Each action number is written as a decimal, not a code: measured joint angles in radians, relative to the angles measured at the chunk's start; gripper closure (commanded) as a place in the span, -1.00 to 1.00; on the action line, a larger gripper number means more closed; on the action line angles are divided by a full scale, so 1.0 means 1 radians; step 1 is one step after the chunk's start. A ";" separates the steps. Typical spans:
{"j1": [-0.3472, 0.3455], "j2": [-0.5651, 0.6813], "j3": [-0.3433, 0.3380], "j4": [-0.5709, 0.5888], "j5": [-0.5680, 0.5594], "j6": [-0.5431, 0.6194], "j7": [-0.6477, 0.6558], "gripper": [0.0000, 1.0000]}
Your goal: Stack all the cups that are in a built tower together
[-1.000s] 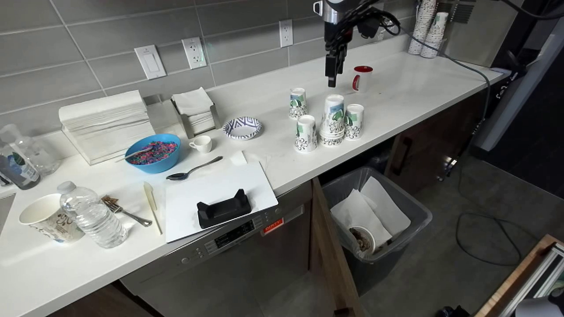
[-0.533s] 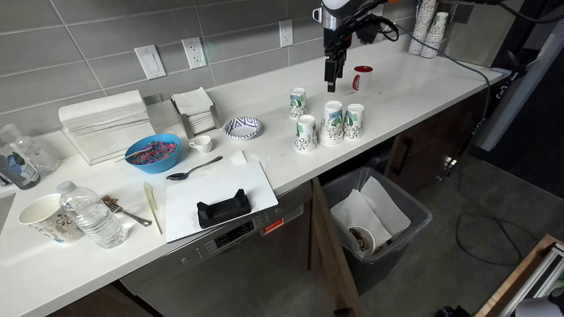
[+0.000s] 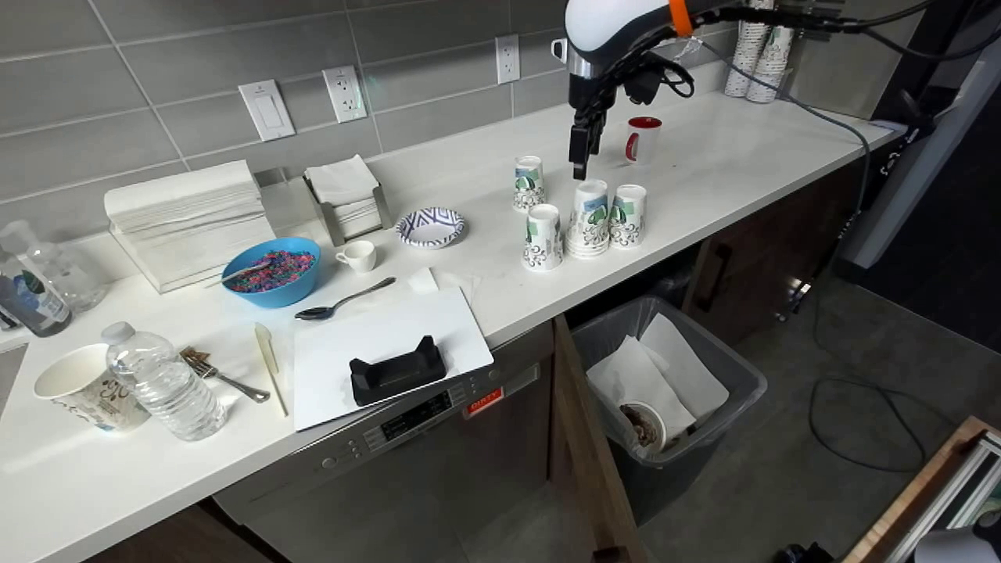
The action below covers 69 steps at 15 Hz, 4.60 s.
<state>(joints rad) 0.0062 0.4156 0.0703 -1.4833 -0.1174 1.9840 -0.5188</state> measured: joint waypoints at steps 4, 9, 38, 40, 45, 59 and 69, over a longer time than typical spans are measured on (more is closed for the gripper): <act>-0.013 0.015 0.000 -0.018 0.004 0.042 -0.018 -1.00; -0.026 0.035 0.003 -0.021 0.019 0.049 -0.034 -0.91; -0.041 -0.084 -0.006 -0.016 0.040 0.012 -0.006 0.17; -0.041 -0.110 -0.013 -0.018 0.031 0.000 0.007 0.17; -0.041 -0.162 -0.033 -0.024 0.004 -0.051 0.034 0.17; -0.065 -0.149 -0.068 -0.046 -0.001 -0.060 0.042 0.17; -0.065 -0.099 -0.067 -0.046 0.000 -0.060 0.042 -1.00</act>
<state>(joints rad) -0.0587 0.3168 0.0032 -1.5291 -0.1178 1.9242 -0.4772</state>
